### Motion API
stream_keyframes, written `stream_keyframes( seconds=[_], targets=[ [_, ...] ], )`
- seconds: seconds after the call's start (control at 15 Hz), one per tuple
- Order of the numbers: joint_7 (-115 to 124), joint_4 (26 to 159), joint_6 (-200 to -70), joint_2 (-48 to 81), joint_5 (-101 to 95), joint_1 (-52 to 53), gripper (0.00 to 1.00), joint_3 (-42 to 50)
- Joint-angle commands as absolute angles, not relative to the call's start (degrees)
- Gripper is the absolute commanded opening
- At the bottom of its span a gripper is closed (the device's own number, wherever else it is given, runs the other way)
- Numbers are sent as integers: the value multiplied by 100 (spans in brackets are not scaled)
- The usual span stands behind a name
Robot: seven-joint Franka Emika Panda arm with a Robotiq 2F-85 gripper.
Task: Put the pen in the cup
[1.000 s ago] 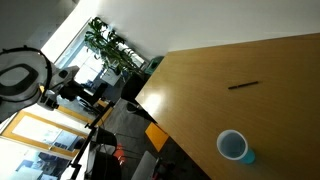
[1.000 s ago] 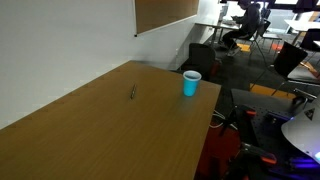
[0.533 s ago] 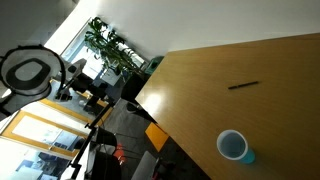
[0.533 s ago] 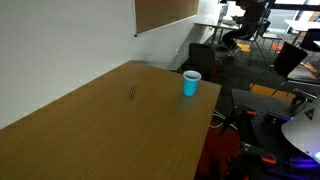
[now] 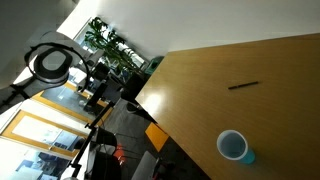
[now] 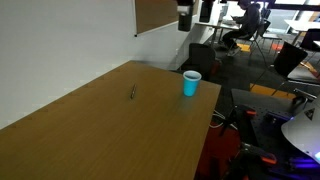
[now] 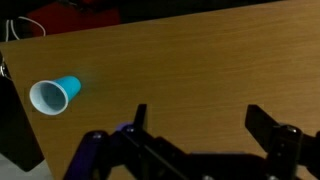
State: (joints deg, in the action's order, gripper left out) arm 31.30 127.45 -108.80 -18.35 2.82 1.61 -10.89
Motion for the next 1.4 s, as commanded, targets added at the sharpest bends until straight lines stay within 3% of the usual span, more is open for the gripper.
stream_keyframes(
  seconds=[0.0, 0.8, 1.33],
  targets=[
    [3808, 12450, -11256, -1313, 536, 3, 100, -922],
    [6847, 12257, -12514, -343, 163, -235, 100, -365],
    [6818, 12319, -12414, -323, 116, -106, 100, -294]
  ],
)
